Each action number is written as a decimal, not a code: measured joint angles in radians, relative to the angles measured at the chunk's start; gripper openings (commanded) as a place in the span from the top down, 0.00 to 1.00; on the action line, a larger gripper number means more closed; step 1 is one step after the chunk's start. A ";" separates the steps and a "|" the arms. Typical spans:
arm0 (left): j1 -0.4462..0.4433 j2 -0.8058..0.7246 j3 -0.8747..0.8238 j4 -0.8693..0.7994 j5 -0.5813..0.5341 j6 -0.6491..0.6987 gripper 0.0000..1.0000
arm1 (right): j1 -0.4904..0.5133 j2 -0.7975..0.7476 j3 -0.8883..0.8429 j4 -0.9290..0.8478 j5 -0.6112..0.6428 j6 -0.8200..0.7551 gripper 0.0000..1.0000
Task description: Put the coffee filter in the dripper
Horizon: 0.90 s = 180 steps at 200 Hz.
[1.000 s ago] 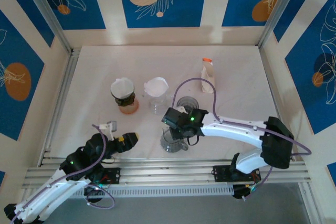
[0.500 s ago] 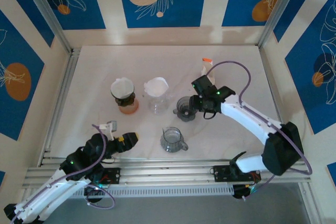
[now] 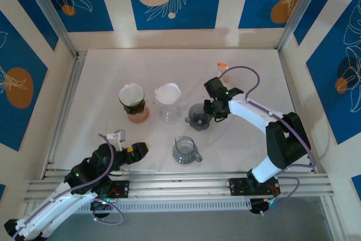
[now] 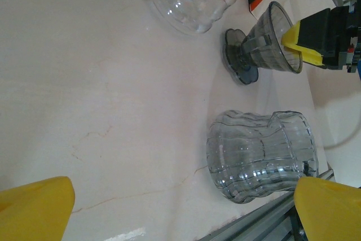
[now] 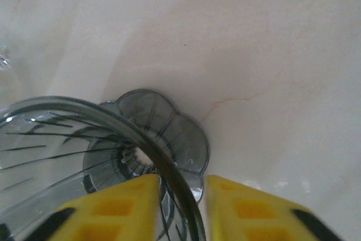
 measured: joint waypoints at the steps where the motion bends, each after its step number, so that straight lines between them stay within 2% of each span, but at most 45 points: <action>1: 0.000 0.000 0.000 0.000 0.000 0.000 0.00 | 0.000 0.000 0.000 0.001 0.000 0.002 0.82; 35: 0.000 0.000 0.000 -0.003 0.000 -0.003 0.00 | -0.003 -0.039 -0.017 0.035 -0.018 0.015 1.00; 113: 0.000 0.000 0.000 -0.002 0.000 -0.003 0.00 | -0.001 -0.352 -0.057 -0.122 -0.022 0.001 1.00; 144: 0.000 0.000 0.000 -0.002 0.000 -0.003 0.00 | 0.095 -0.454 -0.029 -0.221 -0.063 0.000 1.00; 180: 0.000 0.000 0.000 -0.002 -0.001 -0.003 0.00 | 0.254 -0.470 -0.017 -0.268 -0.110 0.030 1.00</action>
